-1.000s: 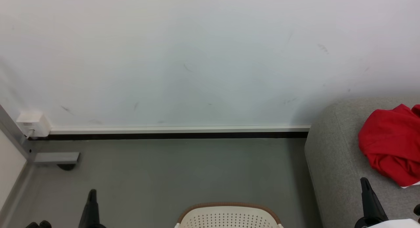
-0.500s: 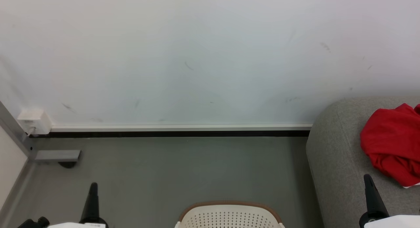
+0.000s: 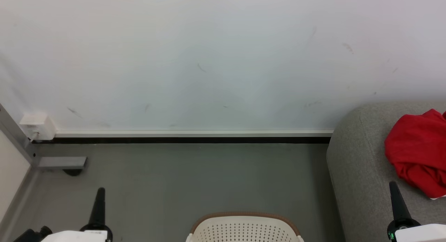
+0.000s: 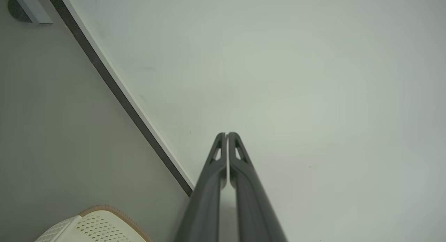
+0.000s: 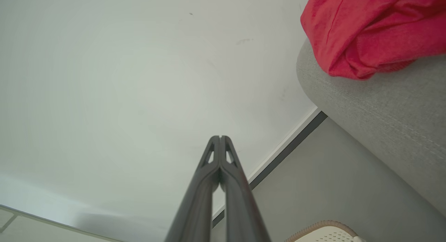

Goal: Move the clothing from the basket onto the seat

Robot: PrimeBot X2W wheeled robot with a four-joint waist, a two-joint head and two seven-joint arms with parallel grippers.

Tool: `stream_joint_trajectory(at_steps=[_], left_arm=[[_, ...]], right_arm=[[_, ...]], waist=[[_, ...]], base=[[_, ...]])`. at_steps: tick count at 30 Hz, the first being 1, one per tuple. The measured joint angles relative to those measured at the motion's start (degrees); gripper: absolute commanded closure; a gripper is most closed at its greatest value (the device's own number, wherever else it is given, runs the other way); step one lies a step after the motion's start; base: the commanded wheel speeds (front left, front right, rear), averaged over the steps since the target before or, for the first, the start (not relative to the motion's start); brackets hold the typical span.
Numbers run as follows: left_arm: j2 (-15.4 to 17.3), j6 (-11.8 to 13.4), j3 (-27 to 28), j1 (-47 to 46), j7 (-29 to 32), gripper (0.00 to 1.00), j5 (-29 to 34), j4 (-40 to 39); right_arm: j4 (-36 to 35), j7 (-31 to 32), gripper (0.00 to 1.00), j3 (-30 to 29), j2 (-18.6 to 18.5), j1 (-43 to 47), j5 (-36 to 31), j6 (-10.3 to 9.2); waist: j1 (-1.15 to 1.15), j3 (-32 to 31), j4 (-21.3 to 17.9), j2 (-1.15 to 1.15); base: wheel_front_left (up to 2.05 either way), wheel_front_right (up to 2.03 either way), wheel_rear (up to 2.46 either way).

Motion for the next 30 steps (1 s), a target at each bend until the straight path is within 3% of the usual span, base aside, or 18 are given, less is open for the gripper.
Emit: stream_joint_trajectory(at_steps=[30], left_arm=[[0.1, 1.1, 0.0, -2.0, 3.9, 1.00, -14.8, -1.6]], right_arm=[[0.0, 1.7, 1.00, 0.0, -1.3, -1.5, 16.1, -0.01]], waist=[[0.00, 0.9, 0.7, 0.00]], base=[[0.00, 0.00, 0.00]])
